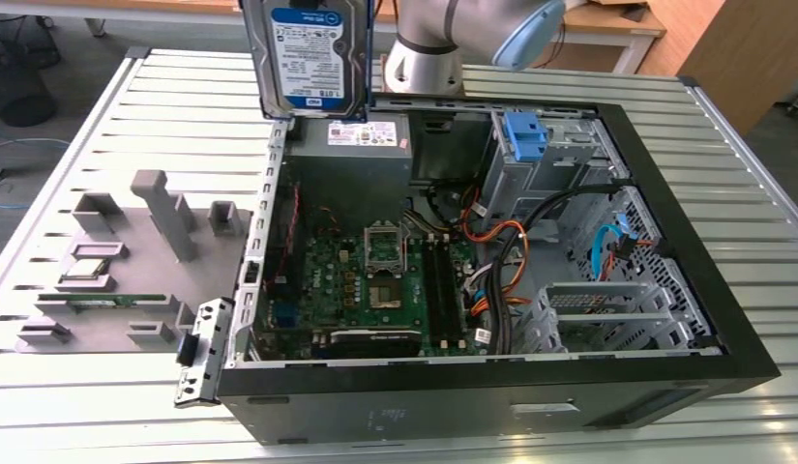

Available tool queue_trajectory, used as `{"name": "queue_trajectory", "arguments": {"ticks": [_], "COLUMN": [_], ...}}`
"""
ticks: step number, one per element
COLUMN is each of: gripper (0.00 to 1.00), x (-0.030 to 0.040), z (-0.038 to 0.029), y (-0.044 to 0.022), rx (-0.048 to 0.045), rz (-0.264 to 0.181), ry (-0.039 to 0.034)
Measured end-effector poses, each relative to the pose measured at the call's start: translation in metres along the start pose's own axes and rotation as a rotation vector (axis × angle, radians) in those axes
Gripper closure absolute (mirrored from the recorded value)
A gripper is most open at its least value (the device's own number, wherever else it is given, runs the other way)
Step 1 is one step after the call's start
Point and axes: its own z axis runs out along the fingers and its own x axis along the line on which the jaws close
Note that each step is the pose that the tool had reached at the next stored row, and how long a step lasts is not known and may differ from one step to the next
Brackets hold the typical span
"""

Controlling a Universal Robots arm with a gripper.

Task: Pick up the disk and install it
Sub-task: 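Pick up the disk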

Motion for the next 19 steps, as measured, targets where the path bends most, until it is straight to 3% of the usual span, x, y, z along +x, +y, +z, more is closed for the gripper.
{"name": "queue_trajectory", "arguments": {"ticks": [19], "gripper": [0.65], "x": [-0.0009], "z": [-0.0010], "y": [-0.0220], "rx": [0.0000], "rz": [0.000], "ry": [0.0000]}}
